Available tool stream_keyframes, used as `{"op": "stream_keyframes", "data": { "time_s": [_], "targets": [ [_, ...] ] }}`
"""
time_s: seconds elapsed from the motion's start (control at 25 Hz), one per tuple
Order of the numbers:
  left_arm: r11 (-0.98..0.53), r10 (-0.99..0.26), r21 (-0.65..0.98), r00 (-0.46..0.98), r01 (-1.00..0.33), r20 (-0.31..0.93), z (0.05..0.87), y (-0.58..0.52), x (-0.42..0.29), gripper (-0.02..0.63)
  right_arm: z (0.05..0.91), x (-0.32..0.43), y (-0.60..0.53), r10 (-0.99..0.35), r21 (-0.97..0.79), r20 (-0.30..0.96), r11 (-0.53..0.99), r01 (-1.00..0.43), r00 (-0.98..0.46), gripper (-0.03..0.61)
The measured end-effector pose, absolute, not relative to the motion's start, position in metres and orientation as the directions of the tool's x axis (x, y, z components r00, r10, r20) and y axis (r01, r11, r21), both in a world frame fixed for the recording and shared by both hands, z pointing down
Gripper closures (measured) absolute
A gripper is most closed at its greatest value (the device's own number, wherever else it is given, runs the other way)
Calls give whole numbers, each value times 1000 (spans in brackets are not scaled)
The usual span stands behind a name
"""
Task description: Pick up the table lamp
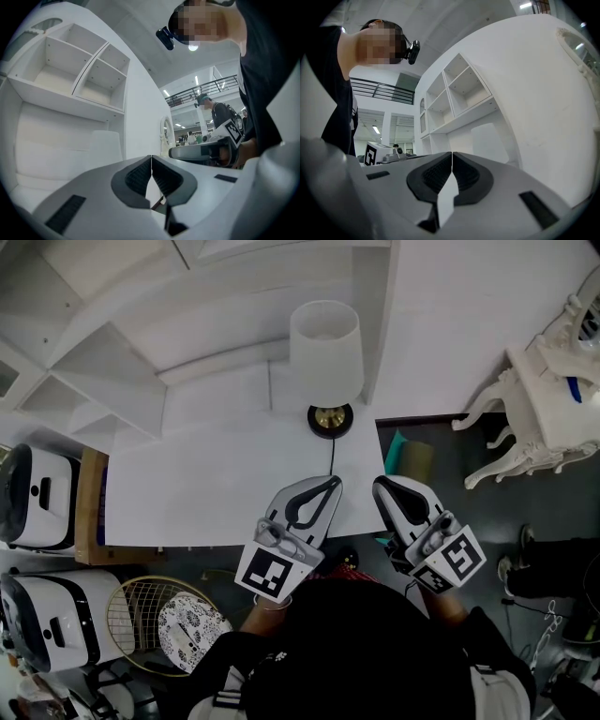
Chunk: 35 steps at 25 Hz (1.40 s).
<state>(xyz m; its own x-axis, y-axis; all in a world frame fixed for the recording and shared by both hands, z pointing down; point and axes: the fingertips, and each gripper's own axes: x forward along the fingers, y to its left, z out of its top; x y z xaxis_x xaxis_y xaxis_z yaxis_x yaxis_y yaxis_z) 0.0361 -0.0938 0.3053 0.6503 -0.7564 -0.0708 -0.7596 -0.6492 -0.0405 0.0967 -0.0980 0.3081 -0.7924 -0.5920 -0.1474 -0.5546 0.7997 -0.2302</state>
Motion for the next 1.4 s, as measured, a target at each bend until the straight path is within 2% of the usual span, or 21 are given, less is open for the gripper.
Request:
{"op": "stream_keyframes", "data": {
  "time_s": [0.52,1.4],
  "targets": [
    [-637,-767,-44,639,-769,-53,309,-90,41,600,314,99,-97,-572,-242,-147,812,-532,-807,563],
    [-678,-734,-34,679,-734,-18,327,-140,28,600,337,86,-143,-628,-232,-106,769,-595,-771,563]
  ]
}}
